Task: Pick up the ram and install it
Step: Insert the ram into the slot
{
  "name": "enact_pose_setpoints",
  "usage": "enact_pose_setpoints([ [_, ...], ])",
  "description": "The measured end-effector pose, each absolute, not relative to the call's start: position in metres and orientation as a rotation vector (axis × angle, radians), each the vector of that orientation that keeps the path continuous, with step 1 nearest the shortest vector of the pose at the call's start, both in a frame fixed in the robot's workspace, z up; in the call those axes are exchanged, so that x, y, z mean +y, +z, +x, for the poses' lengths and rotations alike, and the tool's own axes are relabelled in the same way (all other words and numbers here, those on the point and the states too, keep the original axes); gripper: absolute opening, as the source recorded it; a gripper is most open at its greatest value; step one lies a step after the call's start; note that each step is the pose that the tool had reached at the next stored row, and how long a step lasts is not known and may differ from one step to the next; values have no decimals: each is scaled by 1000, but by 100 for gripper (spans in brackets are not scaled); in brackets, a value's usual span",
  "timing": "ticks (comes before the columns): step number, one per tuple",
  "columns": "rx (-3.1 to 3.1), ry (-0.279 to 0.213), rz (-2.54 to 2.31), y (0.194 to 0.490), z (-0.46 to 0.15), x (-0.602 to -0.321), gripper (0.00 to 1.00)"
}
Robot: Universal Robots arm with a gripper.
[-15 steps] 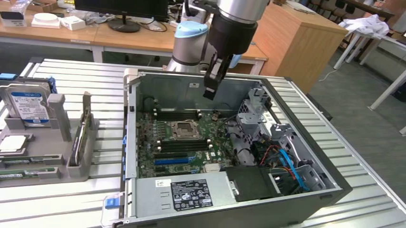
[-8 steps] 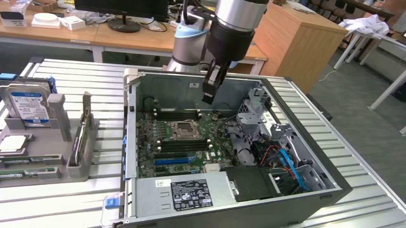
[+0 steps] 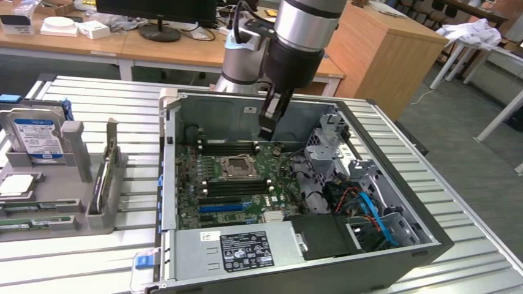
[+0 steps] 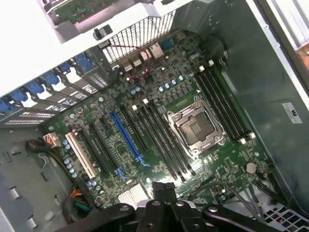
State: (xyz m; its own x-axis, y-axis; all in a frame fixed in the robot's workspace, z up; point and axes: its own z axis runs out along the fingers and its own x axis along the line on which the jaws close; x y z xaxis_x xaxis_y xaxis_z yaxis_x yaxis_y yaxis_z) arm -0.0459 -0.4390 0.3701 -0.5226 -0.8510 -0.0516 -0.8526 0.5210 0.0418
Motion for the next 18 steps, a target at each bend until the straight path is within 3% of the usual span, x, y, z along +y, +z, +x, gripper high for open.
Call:
enact_pose_setpoints([
  [18,2728,96,-1504,337,-44,-439,10],
])
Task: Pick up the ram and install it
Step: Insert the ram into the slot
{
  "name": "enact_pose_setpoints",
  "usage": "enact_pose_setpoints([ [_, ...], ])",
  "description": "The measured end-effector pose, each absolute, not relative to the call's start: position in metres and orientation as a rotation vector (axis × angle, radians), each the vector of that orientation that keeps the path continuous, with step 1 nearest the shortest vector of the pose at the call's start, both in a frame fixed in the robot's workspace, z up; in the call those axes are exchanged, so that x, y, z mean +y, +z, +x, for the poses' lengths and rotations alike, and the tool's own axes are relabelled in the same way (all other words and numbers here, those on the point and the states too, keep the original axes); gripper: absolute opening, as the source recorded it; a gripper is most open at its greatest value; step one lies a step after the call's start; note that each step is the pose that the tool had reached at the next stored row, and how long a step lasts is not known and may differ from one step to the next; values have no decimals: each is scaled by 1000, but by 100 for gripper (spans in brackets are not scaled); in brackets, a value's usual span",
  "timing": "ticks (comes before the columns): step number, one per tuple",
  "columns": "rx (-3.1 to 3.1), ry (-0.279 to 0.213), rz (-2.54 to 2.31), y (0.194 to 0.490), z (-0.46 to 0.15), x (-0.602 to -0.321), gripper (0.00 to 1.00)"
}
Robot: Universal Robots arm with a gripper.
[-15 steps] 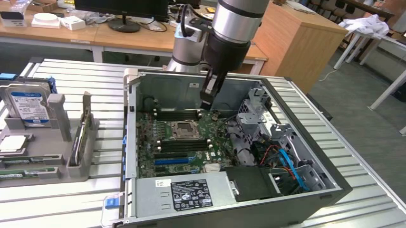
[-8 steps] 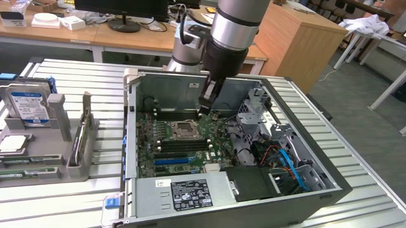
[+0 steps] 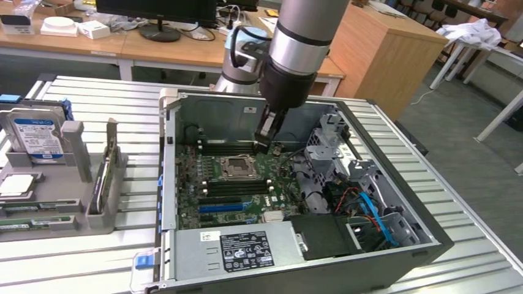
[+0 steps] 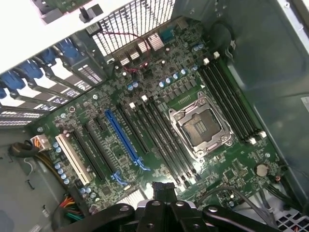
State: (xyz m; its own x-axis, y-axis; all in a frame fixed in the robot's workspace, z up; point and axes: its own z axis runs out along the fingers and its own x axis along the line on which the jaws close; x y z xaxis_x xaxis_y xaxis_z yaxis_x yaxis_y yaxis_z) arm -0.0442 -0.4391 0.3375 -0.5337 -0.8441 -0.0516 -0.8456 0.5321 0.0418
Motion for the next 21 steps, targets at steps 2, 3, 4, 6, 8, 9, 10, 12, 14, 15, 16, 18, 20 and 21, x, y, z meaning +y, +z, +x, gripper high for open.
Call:
enact_pose_setpoints([
  [2,2728,96,-1503,334,-44,-439,10],
  [3,2729,96,-1502,332,-43,-439,10],
  [4,2729,96,-1502,330,-43,-439,10],
  [6,2730,96,-1500,327,-43,-439,10],
  [8,2731,96,-1499,323,-42,-439,10],
  [9,2731,96,-1498,321,-42,-439,10],
  [10,2732,96,-1497,319,-42,-439,10],
  [12,2732,96,-1496,316,-41,-440,10],
  [14,2733,96,-1494,312,-41,-440,10],
  [15,2734,96,-1494,310,-41,-440,10],
  [16,2734,96,-1493,308,-40,-440,10],
  [18,2735,96,-1491,305,-40,-440,10],
  [20,2735,96,-1490,301,-40,-440,10],
  [21,2735,96,-1490,299,-40,-440,10],
])
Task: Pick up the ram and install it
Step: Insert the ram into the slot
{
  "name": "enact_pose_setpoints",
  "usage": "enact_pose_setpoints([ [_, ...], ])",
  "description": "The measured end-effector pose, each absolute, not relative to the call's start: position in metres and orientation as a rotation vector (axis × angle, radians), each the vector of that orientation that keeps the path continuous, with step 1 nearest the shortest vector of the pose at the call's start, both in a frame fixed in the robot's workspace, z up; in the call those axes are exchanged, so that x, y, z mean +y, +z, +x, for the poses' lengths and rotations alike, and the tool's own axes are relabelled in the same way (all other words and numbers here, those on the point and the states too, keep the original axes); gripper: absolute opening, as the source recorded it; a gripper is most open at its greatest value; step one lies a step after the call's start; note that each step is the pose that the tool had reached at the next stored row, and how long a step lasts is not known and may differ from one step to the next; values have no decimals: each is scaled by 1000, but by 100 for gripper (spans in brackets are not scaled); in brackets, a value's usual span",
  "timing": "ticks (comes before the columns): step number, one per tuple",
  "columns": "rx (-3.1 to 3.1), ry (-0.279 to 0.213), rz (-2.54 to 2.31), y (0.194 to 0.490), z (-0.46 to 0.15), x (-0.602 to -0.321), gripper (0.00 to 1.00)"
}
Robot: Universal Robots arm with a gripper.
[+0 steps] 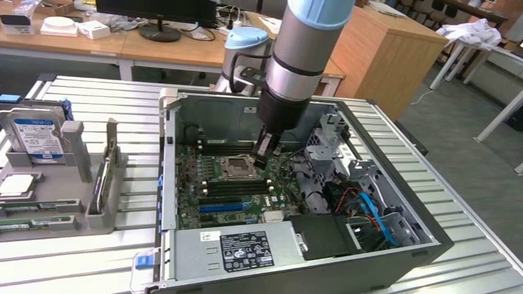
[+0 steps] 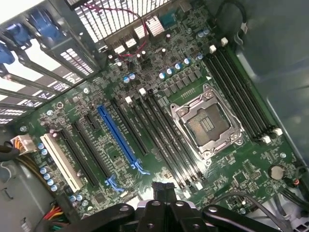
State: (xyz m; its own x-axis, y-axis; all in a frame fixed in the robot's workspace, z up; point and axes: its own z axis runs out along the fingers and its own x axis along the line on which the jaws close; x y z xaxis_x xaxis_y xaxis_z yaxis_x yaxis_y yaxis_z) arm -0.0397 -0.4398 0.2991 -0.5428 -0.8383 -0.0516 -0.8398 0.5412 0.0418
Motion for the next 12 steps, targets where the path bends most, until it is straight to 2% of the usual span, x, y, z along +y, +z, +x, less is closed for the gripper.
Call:
enact_pose_setpoints([
  [12,2738,96,-1485,277,-39,-440,10],
])
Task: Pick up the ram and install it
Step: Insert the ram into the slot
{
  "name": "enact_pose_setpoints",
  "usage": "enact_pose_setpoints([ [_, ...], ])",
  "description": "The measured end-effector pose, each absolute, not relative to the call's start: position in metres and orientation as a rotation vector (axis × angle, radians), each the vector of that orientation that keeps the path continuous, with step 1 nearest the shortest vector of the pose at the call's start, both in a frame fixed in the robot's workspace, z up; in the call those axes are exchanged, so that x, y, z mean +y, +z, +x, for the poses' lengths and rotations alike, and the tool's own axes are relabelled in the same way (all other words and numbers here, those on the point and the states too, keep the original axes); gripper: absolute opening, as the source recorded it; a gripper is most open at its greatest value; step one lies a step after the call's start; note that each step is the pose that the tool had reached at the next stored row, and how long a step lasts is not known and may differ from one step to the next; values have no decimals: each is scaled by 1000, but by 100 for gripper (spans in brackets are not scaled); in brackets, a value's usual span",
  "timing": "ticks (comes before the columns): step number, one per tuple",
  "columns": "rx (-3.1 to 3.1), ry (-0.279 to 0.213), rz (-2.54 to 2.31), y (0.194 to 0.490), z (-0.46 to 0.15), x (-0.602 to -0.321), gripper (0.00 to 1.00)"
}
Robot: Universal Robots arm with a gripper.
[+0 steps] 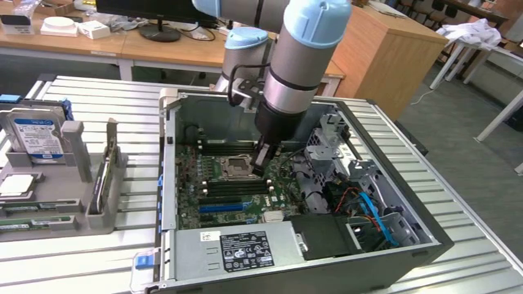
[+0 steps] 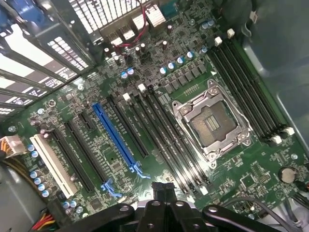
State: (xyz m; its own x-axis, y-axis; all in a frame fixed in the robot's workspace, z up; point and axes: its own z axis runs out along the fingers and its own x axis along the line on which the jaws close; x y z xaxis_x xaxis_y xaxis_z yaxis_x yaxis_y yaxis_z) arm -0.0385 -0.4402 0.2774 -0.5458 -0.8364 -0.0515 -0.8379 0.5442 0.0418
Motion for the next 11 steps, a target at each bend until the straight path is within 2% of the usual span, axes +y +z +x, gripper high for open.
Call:
enact_pose_setpoints([
  [11,2741,96,-1478,257,-38,-440,10],
])
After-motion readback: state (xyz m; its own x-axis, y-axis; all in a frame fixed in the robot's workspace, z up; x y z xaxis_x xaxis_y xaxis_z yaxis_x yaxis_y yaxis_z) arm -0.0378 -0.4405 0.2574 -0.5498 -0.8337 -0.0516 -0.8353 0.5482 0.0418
